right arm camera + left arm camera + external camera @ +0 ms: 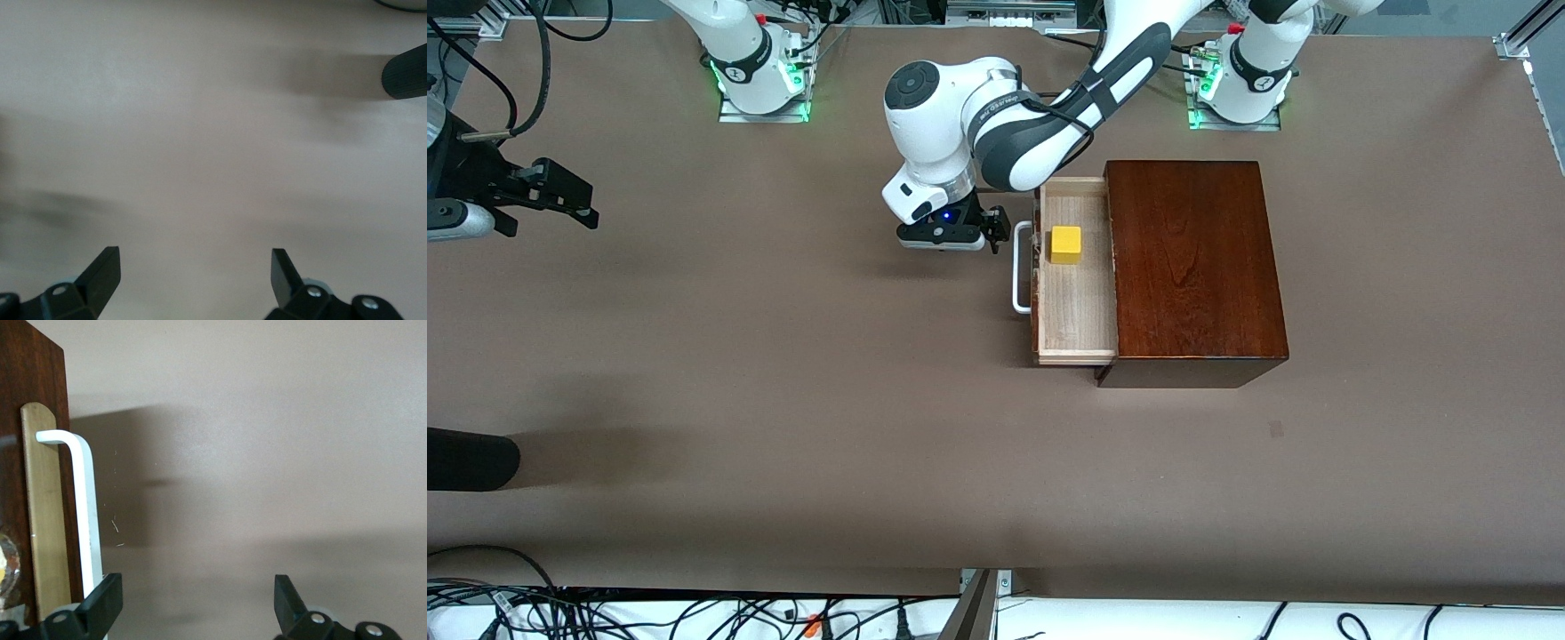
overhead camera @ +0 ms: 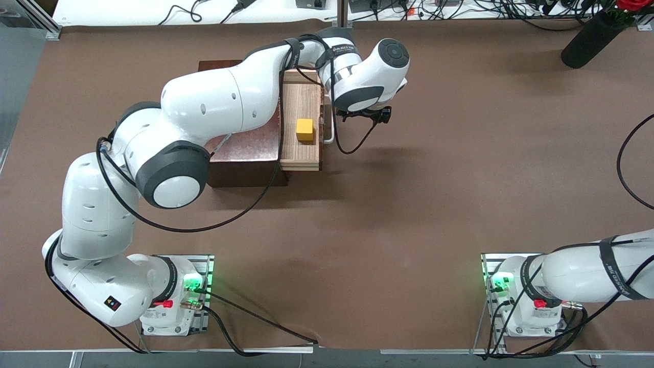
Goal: Open drawer, take yellow block, close drawer
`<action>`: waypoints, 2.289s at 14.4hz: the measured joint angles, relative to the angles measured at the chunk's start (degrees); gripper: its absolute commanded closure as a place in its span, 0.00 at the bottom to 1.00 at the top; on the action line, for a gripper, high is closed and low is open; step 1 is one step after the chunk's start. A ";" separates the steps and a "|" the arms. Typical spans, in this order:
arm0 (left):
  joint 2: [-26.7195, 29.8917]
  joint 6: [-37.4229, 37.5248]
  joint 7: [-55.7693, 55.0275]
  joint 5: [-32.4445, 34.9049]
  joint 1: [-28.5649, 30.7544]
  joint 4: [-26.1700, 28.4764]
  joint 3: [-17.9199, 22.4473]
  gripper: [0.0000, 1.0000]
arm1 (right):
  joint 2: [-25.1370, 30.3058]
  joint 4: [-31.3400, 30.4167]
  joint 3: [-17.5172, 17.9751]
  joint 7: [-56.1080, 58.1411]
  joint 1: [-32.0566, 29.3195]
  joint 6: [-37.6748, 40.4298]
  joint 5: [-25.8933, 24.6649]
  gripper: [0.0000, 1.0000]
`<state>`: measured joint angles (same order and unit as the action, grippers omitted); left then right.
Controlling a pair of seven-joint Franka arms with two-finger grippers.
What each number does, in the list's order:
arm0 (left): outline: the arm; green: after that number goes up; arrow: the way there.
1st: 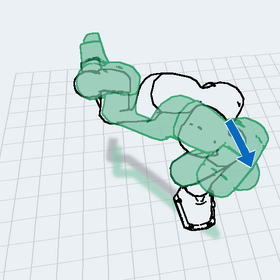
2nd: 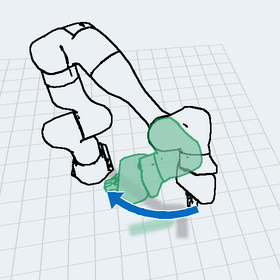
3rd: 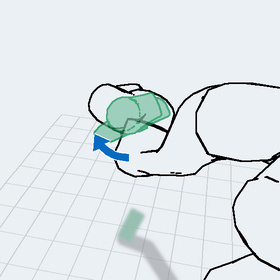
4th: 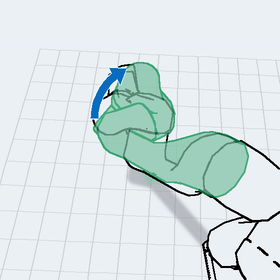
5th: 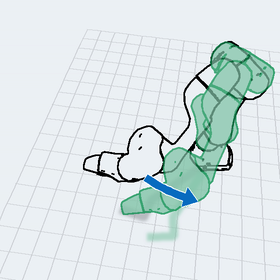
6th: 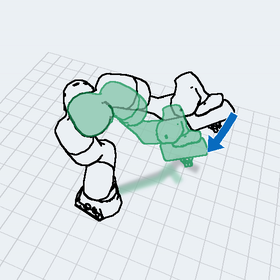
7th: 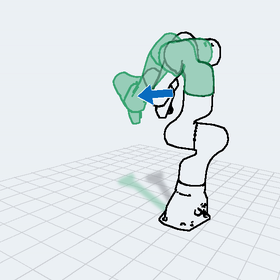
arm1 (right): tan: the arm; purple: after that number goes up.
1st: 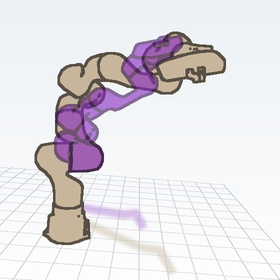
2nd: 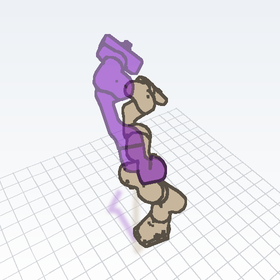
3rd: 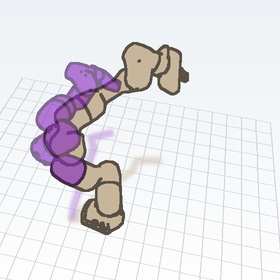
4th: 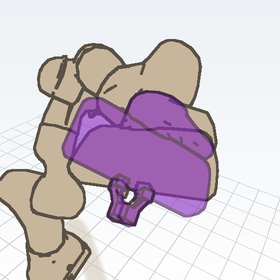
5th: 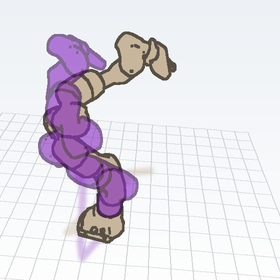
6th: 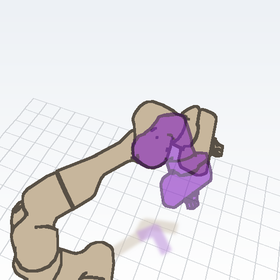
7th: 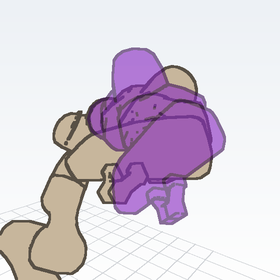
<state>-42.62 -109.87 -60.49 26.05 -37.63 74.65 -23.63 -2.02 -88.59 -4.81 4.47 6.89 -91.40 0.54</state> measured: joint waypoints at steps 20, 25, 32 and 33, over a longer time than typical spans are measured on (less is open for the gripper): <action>20.04 31.82 15.79 -24.33 29.76 -12.83 0.24 0.00 | -2.39 0.01 0.81 0.08 0.74 1.69 0.02 0.00; 28.43 31.91 25.34 -25.87 35.04 -2.76 3.65 0.00 | -2.09 0.44 6.45 4.06 1.20 8.69 0.36 0.00; 36.26 25.65 44.08 -28.96 32.32 10.10 20.86 0.00 | -2.52 1.53 26.61 6.67 3.96 7.78 0.47 0.00; 37.59 23.81 46.39 -29.01 32.01 12.51 22.09 0.00 | -3.35 1.51 27.95 6.67 5.61 5.38 0.46 0.00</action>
<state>-5.03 -86.06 -14.11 -2.96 -5.62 87.16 -1.54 -5.37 -87.07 23.15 11.14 12.49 -86.01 1.01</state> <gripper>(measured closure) 0.000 0.000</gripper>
